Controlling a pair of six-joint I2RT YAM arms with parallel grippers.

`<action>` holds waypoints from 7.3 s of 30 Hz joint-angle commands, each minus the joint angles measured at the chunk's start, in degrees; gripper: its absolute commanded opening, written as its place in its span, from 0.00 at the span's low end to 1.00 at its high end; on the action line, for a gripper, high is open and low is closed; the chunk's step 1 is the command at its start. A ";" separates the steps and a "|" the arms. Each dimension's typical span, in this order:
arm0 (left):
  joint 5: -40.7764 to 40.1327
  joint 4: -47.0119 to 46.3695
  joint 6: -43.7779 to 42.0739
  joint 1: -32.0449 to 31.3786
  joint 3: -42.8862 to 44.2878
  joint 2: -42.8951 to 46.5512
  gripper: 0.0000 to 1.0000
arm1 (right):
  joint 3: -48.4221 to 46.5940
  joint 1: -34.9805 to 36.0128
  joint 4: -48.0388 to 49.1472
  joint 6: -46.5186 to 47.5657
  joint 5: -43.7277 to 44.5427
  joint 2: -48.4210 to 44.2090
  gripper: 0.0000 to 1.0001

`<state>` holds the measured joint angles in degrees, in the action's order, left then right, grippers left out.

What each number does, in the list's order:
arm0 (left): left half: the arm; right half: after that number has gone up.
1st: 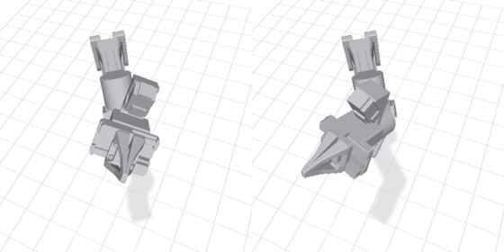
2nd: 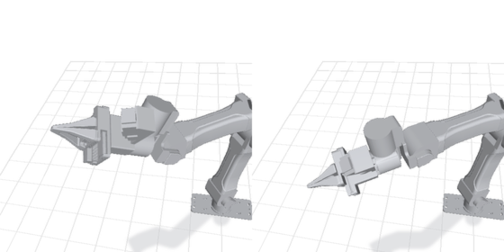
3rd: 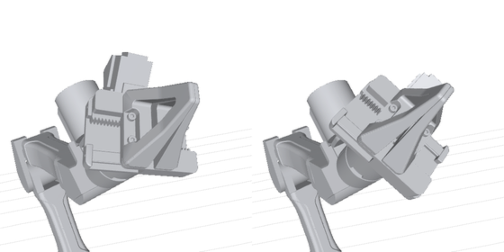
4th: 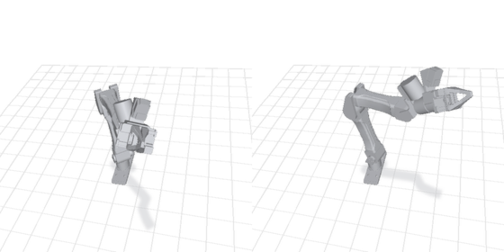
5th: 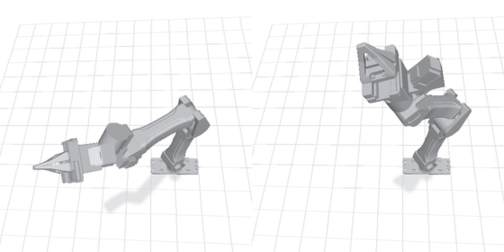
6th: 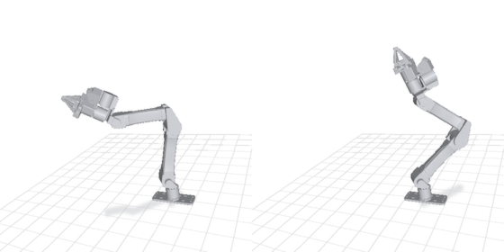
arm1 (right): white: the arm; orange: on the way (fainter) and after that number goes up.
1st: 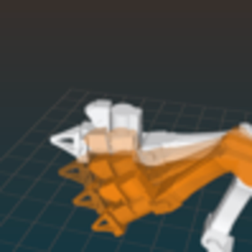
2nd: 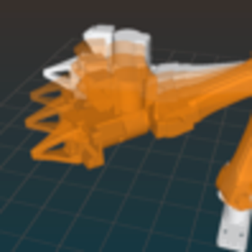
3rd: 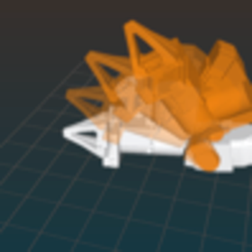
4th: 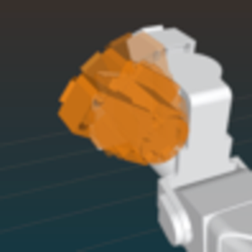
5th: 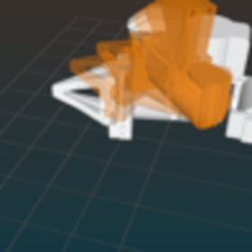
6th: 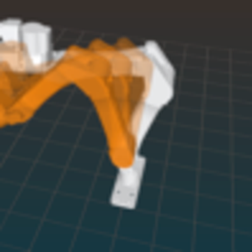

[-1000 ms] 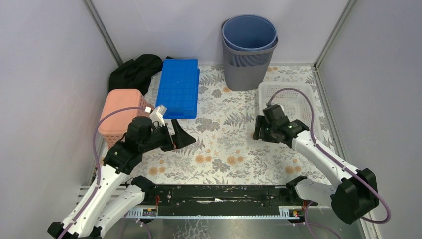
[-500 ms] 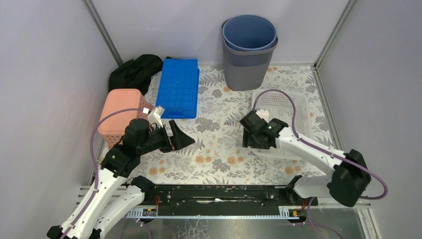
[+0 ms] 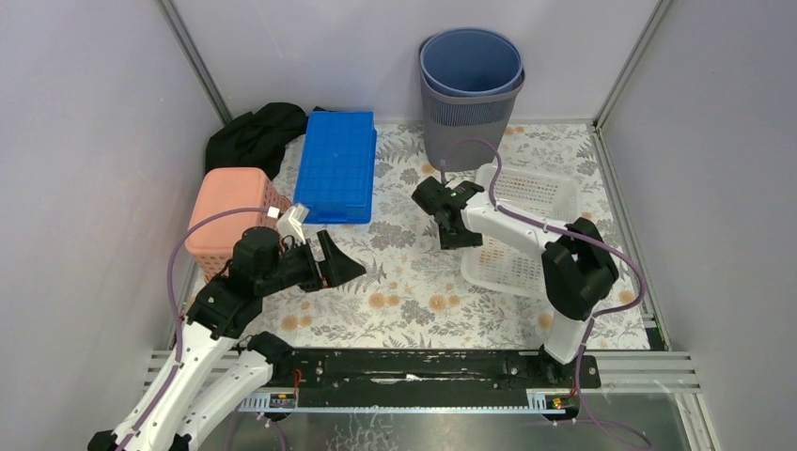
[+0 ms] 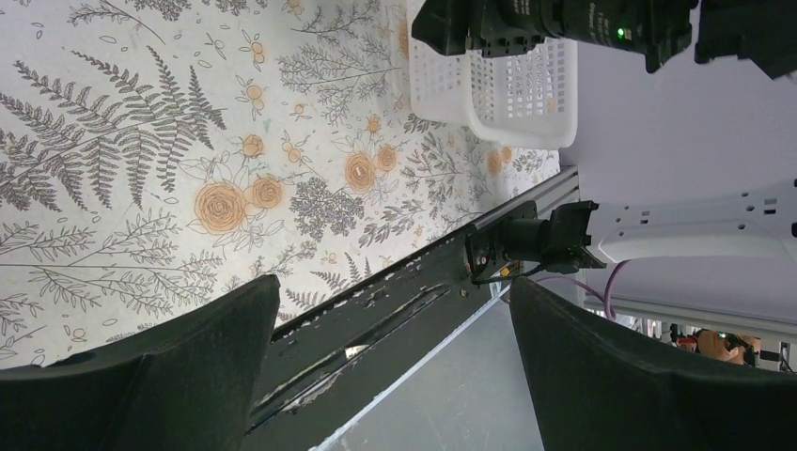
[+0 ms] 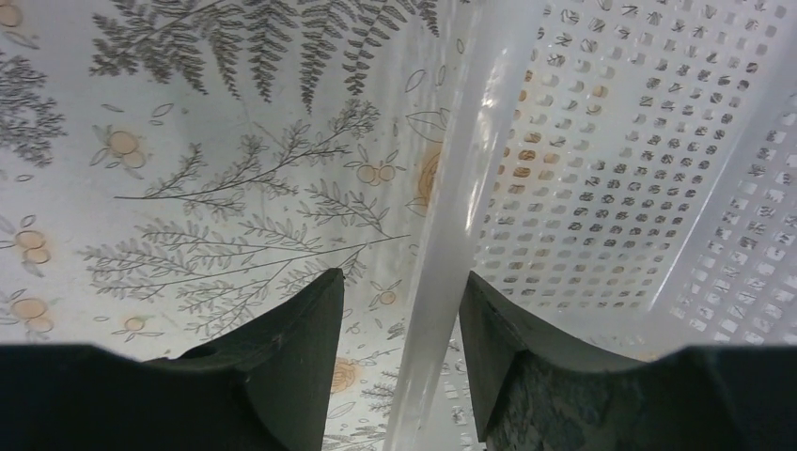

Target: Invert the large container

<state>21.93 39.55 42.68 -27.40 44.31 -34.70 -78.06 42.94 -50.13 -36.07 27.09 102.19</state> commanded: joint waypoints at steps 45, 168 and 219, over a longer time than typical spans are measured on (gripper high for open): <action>0.29 1.39 -1.37 -0.38 2.41 -0.70 1.00 | -13.24 -5.58 -11.55 6.48 -14.33 -20.78 0.00; -1.17 4.94 -1.91 -0.41 3.66 -0.19 1.00 | 54.89 -31.20 141.52 -61.52 -75.72 -6.59 0.31; -0.67 4.60 -1.81 -0.38 3.88 -1.01 1.00 | 54.24 -33.51 108.26 -36.66 -79.65 -8.83 0.34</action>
<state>21.43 44.36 41.52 -27.40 47.16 -35.77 -24.99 9.58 59.40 -75.81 -52.14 91.22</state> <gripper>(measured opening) 0.998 0.349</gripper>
